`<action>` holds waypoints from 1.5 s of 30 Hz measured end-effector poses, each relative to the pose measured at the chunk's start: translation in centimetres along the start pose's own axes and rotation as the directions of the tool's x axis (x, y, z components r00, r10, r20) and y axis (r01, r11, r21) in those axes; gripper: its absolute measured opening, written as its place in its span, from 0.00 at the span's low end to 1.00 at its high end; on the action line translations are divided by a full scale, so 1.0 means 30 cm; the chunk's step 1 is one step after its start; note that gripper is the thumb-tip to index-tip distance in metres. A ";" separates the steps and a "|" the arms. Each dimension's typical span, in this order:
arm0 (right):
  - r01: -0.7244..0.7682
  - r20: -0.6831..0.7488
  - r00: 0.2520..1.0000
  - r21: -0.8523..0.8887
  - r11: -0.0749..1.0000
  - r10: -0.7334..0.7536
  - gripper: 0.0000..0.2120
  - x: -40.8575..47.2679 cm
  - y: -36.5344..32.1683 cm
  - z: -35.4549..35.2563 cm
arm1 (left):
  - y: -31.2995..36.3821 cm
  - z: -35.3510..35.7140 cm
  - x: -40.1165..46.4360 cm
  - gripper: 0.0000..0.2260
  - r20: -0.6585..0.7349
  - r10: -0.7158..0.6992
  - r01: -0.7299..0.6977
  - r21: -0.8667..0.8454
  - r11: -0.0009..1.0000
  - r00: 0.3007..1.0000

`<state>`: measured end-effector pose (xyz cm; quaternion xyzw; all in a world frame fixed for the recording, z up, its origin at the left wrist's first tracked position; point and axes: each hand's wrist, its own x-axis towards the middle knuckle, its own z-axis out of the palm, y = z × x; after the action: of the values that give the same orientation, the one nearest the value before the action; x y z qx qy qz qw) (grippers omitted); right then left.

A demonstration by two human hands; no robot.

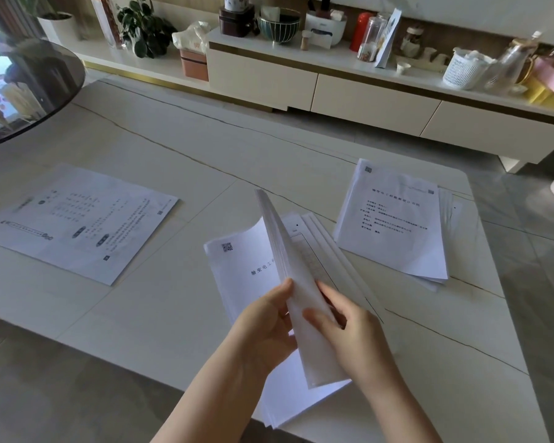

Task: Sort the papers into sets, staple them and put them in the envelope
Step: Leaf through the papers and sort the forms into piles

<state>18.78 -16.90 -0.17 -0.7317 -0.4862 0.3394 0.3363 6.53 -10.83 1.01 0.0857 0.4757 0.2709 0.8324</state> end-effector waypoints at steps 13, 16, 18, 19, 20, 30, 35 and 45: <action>-0.204 -0.049 0.964 0.494 0.845 0.262 0.25 0.022 0.023 -0.095 | 0.016 -0.009 0.015 0.09 -0.105 0.079 -0.074 0.054 0.996 0.991; -0.067 -0.268 0.953 0.279 0.958 0.144 0.28 -0.001 0.028 -0.109 | 0.009 -0.006 0.021 0.08 -0.113 0.061 -0.058 0.035 0.998 0.992; 0.051 -0.347 0.938 0.090 0.995 -0.017 0.24 -0.011 0.026 -0.099 | 0.003 0.001 0.021 0.08 -0.098 0.046 -0.043 0.029 0.999 0.994; 0.067 -0.286 0.957 0.076 0.995 -0.043 0.22 -0.012 0.022 -0.087 | 0.000 0.005 0.021 0.08 -0.082 0.034 -0.032 0.027 0.999 0.996; 0.030 -0.173 0.985 0.109 0.994 -0.011 0.22 -0.011 0.015 -0.070 | -0.002 0.009 0.017 0.08 -0.062 0.024 -0.023 0.022 0.999 0.998; -0.015 0.015 1.000 0.064 0.998 0.014 0.08 -0.011 0.002 -0.023 | -0.011 0.010 0.010 0.09 0.054 0.052 -0.057 0.089 0.994 0.997; -0.128 0.035 0.992 0.318 0.939 0.123 0.17 -0.003 0.017 -0.033 | -0.014 0.006 0.018 0.09 -0.041 0.115 -0.109 0.131 0.985 0.992; -0.236 0.015 0.968 0.387 0.891 0.250 0.14 -0.004 0.035 -0.102 | -0.016 0.015 -0.005 0.07 -0.093 0.214 -0.203 0.121 0.972 0.972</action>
<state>21.78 -17.82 0.64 -0.7122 -0.3085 0.4547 0.4369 7.01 -11.26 1.17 0.1668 0.5217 0.3343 0.7670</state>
